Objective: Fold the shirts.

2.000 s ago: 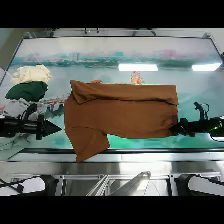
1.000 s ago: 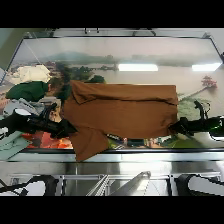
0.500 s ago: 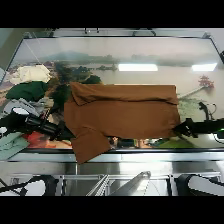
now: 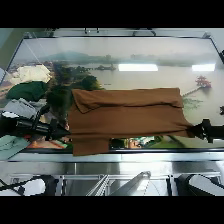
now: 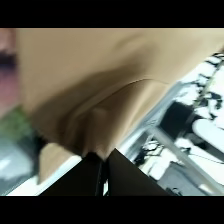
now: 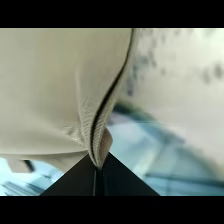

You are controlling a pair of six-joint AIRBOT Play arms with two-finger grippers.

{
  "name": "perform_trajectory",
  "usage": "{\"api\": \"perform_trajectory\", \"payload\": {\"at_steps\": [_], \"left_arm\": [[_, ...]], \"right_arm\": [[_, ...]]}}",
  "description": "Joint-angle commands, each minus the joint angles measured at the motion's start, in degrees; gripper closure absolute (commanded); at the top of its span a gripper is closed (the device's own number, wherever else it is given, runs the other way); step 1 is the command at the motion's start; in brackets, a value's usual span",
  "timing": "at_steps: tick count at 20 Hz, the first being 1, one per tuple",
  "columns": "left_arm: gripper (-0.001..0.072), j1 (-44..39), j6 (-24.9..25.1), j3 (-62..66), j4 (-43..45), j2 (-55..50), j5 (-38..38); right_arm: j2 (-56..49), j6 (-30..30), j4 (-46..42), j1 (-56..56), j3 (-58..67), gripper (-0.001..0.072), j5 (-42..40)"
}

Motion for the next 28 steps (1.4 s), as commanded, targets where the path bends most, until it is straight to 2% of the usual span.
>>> {"api": "perform_trajectory", "payload": {"at_steps": [1,3,4,8,12,14,17,21,22,23,24,25,26,27,28], "left_arm": [[0.0677,0.46,3.32,1.81,-11.21,0.00,-4.28],[0.0677,0.35,3.26,5.95,-15.34,0.00,-5.99],[0.0677,0.28,3.23,8.39,-16.35,0.00,-5.60],[0.0677,-2.89,0.98,20.37,-16.17,-4.07,-0.70],[0.0677,-8.41,-1.70,35.56,-16.22,-16.13,0.90],[0.0678,-10.01,-3.50,44.19,-16.09,-22.67,0.85],[0.0679,-10.38,-6.60,52.43,-15.61,-30.40,0.72],[0.0674,-10.91,-9.90,59.49,-15.63,-38.36,-3.52],[0.0529,-10.93,-10.97,61.05,-15.67,-39.67,-4.74],[0.0320,-10.95,-12.85,63.06,-15.72,-40.79,-5.84],[0.0049,-10.84,-13.57,65.68,-16.17,-41.64,-6.32],[-0.0012,-10.45,-14.51,68.17,-16.31,-41.99,-6.67],[-0.0010,-10.08,-14.93,70.64,-16.17,-41.92,-7.45],[-0.0008,-9.68,-15.72,73.18,-16.15,-41.92,-9.03],[0.0051,-9.40,-17.05,75.69,-16.13,-41.92,-11.10]], "right_arm": [[0.42,-4.61,14.29,-0.66,0.13,0.0690,2.71],[0.39,-7.45,24.52,-0.22,1.11,0.0690,2.75],[0.39,-8.24,26.38,0.61,2.05,0.0690,1.90],[-1.64,-10.40,25.75,9.90,5.27,0.0689,-10.56],[-8.31,-13.07,25.68,20.20,11.13,0.0690,-25.38],[-11.96,-13.07,25.44,22.93,15.02,0.0690,-30.21],[-17.94,-14.53,25.24,25.03,19.69,0.0690,-30.95],[-22.95,-15.19,23.06,25.55,20.94,0.0690,-30.53],[-22.95,-15.13,20.11,25.55,20.94,0.0690,-30.51],[-22.60,-15.10,17.51,25.51,21.07,0.0682,-30.03],[-22.03,-14.69,14.64,25.20,21.77,0.0583,-28.96],[-21.27,-13.09,11.23,24.70,23.17,0.0406,-27.17],[-20.33,-10.08,7.08,24.11,24.98,0.0346,-25.75],[-19.32,-5.90,2.12,23.19,27.19,0.0329,-24.68],[-18.67,-2.05,-2.14,22.27,29.22,0.0319,-24.35]]}}
